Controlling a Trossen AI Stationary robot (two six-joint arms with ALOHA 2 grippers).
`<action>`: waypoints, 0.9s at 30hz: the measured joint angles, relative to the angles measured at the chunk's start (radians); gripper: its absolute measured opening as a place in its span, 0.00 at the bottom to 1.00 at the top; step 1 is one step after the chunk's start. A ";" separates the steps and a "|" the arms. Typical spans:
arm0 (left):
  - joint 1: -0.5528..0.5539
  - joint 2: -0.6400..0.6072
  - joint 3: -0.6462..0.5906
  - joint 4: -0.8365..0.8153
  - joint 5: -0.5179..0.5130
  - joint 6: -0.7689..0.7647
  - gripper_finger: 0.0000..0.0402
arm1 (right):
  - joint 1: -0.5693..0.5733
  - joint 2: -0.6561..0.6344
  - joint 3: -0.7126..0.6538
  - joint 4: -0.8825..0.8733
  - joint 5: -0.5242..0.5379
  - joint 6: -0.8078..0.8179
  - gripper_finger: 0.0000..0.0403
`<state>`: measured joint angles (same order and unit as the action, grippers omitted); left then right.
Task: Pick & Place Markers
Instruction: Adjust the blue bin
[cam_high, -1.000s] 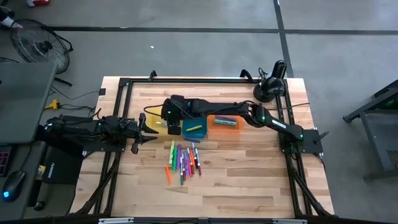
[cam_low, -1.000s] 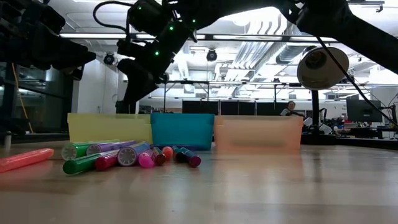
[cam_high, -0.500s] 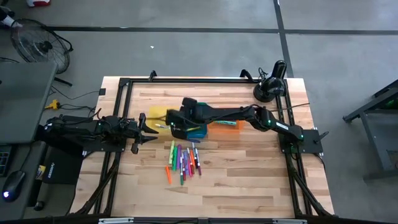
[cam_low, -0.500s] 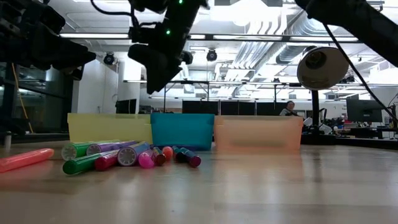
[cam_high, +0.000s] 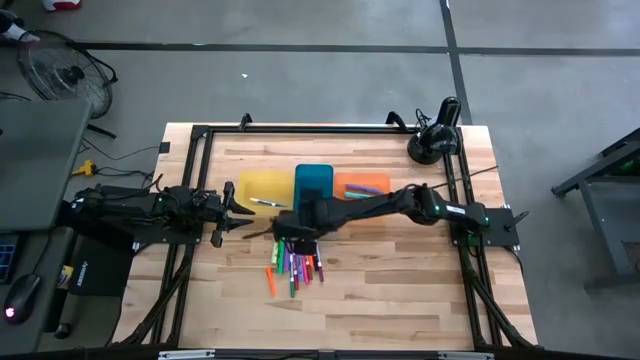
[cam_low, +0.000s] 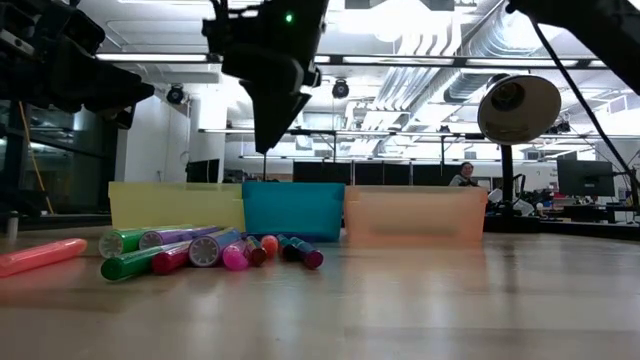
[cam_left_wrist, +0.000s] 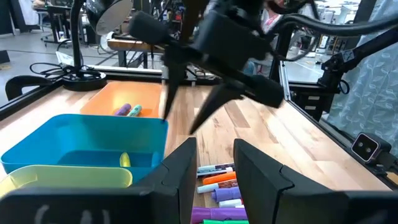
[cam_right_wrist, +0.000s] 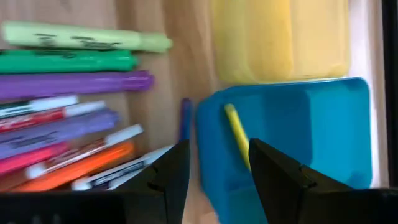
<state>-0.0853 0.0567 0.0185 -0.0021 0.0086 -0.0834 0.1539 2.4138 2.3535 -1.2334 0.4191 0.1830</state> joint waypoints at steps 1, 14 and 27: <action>0.000 0.000 0.000 0.000 0.000 0.000 0.26 | 0.011 0.000 0.000 -0.001 0.000 0.010 0.38; 0.000 0.000 0.000 0.000 0.000 0.000 0.26 | 0.084 -0.001 -0.165 0.133 -0.003 0.038 0.38; 0.000 0.000 0.000 0.000 0.000 0.000 0.26 | 0.095 -0.071 -0.361 0.338 0.048 -0.051 0.38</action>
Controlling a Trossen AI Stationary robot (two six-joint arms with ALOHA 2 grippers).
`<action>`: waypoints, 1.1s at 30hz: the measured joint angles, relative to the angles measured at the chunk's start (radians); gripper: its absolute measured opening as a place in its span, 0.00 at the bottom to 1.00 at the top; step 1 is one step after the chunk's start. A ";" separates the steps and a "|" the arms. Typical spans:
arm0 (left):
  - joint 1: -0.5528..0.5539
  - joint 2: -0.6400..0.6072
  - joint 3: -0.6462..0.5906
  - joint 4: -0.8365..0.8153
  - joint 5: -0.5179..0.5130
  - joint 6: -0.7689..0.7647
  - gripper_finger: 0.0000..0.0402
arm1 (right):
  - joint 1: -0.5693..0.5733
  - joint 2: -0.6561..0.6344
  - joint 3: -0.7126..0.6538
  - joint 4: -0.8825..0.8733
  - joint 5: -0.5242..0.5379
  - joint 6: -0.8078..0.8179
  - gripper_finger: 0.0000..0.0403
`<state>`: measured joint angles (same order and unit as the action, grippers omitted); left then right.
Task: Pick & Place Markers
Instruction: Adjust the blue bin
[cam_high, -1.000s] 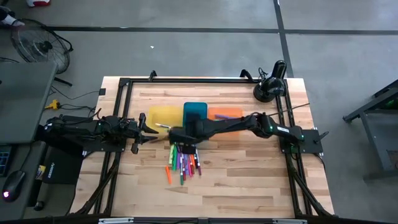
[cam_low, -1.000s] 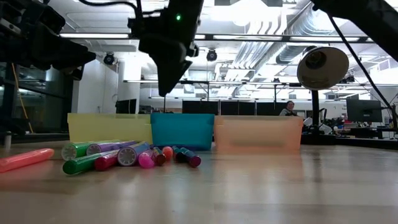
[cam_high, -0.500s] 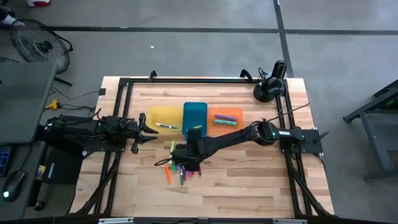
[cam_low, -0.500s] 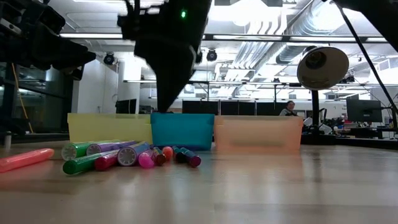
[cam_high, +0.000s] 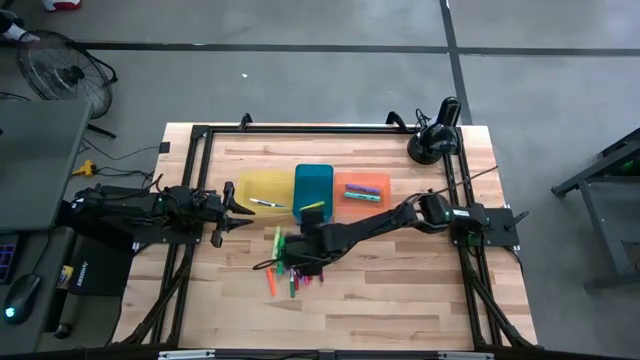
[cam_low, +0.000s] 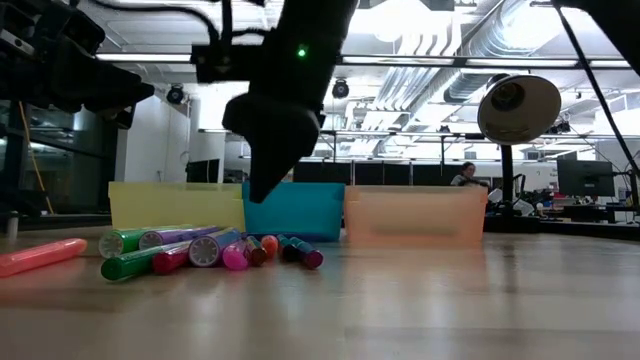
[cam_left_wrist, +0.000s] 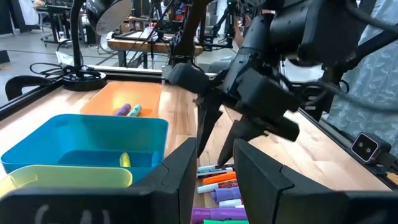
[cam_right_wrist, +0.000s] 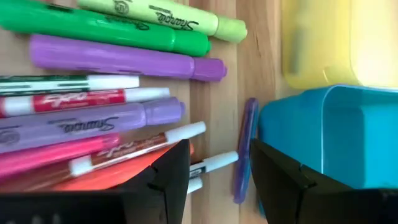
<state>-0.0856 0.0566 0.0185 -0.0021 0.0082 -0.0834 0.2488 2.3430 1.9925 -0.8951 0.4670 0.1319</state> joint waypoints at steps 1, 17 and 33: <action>0.000 0.000 0.000 0.000 0.000 0.000 0.26 | 0.002 -0.009 -0.021 0.023 0.003 -0.003 0.38; 0.000 0.000 0.000 0.000 0.000 0.000 0.26 | 0.021 -0.115 -0.269 0.260 0.044 -0.050 0.38; 0.000 0.000 0.000 0.000 0.000 0.000 0.26 | -0.068 -0.114 -0.270 0.280 -0.030 -0.085 0.38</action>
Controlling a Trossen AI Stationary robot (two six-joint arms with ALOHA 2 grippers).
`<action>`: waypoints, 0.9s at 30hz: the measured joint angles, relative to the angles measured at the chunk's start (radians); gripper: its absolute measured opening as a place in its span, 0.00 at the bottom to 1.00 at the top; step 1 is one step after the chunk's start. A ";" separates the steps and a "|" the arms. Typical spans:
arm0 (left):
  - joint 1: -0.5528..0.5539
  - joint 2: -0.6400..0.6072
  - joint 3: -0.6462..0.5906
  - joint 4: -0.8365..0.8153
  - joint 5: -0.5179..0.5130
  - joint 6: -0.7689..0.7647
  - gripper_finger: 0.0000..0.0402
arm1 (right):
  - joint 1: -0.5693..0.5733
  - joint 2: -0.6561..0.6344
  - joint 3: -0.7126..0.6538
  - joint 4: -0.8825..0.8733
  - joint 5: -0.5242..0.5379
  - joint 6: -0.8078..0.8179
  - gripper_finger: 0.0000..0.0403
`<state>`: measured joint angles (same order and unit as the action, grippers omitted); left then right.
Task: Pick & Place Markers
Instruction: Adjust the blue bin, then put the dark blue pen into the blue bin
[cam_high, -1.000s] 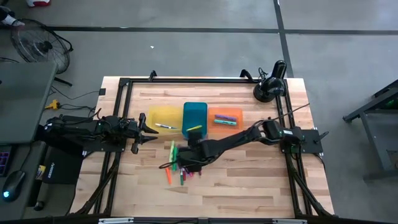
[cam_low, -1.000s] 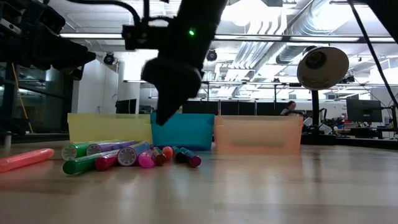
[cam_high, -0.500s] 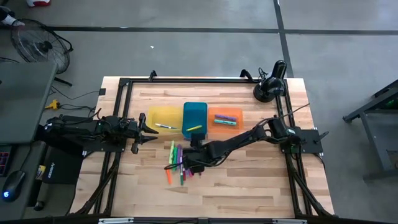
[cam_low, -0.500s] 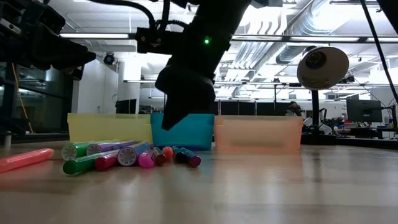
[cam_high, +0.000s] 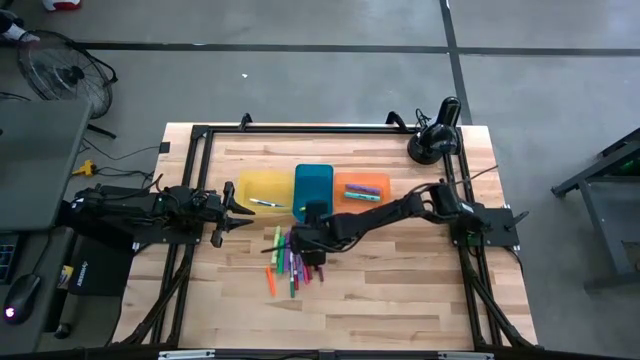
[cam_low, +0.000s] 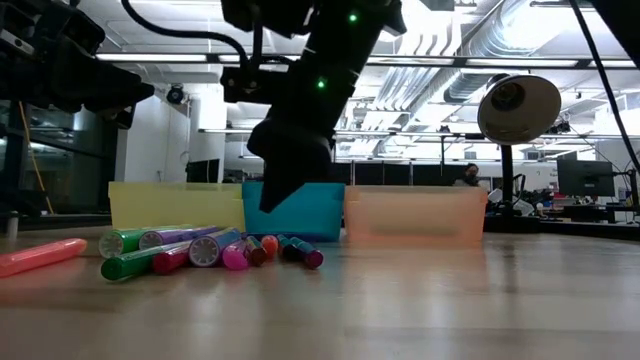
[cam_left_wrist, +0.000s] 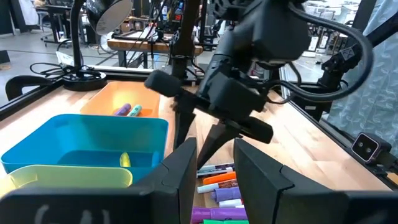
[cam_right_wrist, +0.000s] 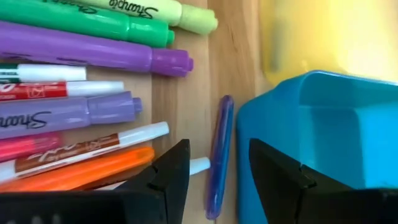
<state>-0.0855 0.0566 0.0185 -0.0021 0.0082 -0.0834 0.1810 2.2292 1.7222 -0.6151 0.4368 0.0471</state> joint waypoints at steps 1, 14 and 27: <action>0.000 0.000 0.000 0.000 0.000 0.000 0.26 | -0.007 0.000 0.000 0.000 -0.021 0.000 0.38; 0.000 0.000 0.000 0.000 0.000 0.000 0.26 | -0.079 0.001 0.000 -0.002 -0.068 -0.030 0.38; 0.000 0.000 0.000 0.000 0.000 0.000 0.26 | -0.076 0.002 0.000 -0.011 -0.089 -0.052 0.38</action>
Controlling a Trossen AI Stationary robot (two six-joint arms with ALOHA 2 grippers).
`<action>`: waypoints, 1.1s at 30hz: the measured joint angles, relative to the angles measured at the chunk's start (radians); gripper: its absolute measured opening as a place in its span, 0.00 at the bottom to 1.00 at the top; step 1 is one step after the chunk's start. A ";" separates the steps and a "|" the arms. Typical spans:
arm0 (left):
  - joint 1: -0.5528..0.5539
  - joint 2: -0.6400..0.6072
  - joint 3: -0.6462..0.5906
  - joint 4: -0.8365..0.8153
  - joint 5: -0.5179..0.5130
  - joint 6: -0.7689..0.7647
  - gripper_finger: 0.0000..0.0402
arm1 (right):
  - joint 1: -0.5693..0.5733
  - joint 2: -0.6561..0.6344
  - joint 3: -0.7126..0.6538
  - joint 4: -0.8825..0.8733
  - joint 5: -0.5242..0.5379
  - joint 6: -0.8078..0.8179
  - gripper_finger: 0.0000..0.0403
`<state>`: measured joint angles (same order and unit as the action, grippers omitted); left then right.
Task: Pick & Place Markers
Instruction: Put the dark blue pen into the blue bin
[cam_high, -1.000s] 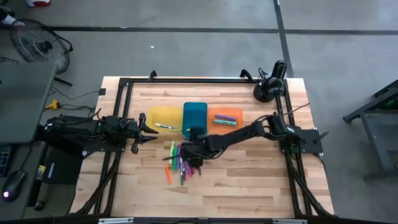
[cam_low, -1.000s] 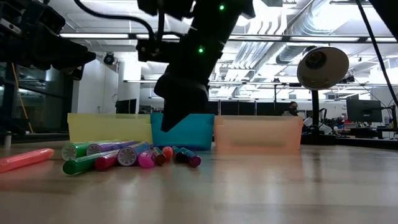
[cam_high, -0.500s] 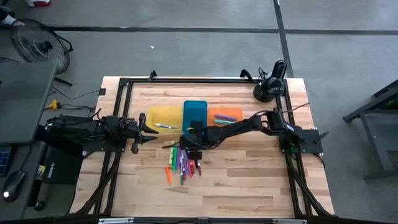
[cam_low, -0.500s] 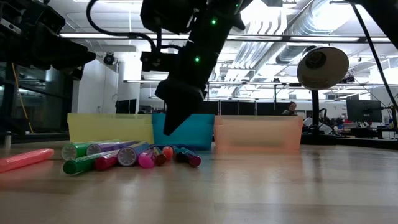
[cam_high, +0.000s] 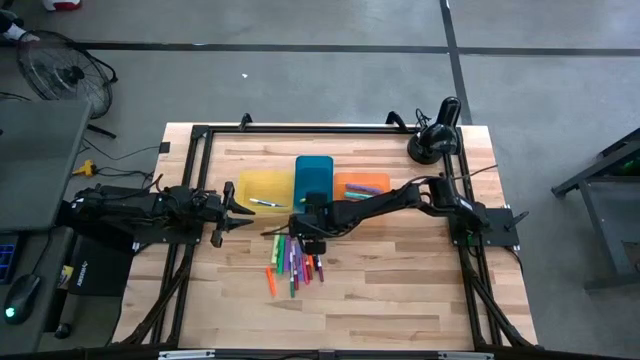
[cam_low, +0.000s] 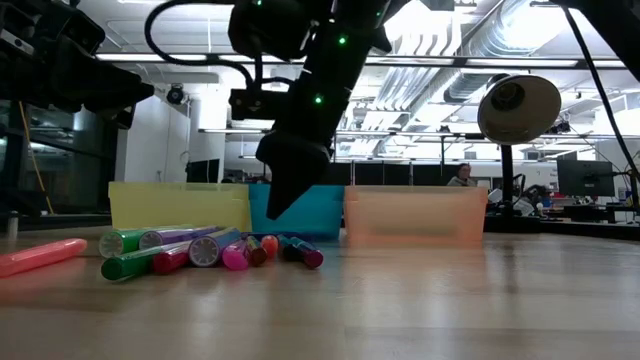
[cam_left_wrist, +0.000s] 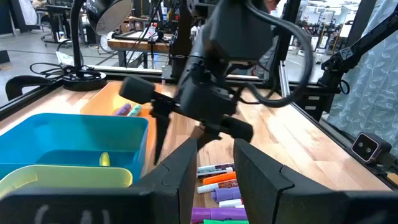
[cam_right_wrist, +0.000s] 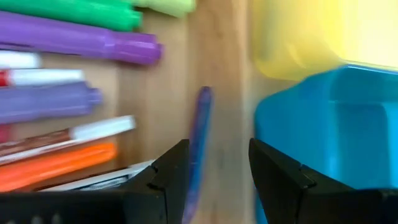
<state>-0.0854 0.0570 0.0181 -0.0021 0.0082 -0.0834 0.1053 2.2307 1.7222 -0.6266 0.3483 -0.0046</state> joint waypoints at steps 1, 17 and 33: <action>0.000 0.000 0.000 0.000 0.000 0.000 0.26 | 0.003 0.000 0.000 0.000 -0.013 0.002 0.38; 0.000 0.000 0.000 0.000 0.000 0.000 0.26 | -0.011 0.000 0.000 -0.012 -0.113 0.091 0.38; 0.000 0.000 0.000 0.000 0.000 0.000 0.26 | -0.021 0.010 -0.005 -0.027 -0.124 0.136 0.38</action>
<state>-0.0855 0.0566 0.0185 -0.0021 0.0082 -0.0834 0.0845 2.2405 1.7171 -0.6541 0.2243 0.1310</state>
